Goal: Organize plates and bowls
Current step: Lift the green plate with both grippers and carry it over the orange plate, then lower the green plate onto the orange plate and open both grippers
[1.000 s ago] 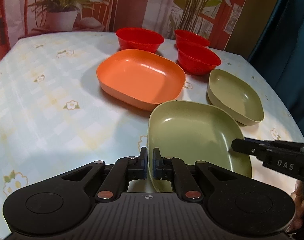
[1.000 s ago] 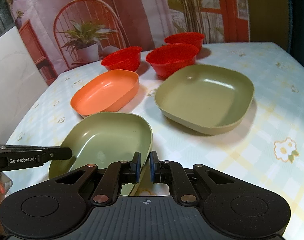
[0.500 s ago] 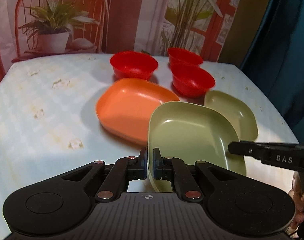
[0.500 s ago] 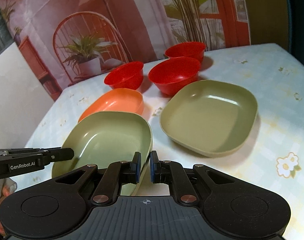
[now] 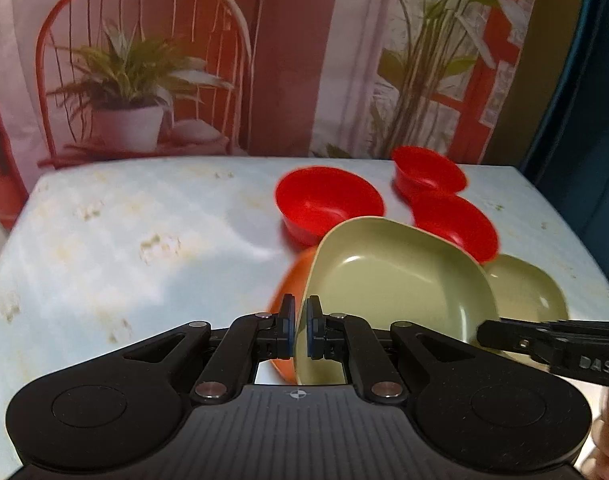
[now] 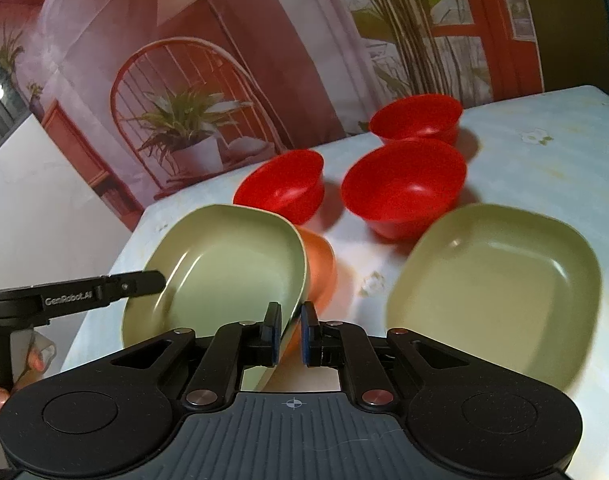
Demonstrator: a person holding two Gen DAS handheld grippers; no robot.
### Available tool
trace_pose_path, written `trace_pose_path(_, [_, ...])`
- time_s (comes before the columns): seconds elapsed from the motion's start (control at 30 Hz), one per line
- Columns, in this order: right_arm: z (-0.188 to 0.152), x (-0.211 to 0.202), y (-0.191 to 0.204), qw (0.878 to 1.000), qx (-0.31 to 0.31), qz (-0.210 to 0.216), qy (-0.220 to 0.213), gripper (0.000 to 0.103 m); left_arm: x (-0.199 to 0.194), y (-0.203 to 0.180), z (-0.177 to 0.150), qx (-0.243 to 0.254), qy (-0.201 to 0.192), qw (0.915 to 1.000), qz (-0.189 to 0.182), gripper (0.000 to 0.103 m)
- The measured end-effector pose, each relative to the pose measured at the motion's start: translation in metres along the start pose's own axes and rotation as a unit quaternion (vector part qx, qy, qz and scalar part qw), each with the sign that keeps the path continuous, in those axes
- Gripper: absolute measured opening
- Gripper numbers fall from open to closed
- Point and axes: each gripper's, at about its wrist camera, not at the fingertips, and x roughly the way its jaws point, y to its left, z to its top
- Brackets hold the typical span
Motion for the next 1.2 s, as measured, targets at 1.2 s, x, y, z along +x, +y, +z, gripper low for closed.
trace_pose_path(1.2, [-0.001,0.044,0.010,0.999,-0.023,-0.045,0.000,0.017,0.060,0.019,0.005,0.025,0.030,0.9992,0.011,0.012])
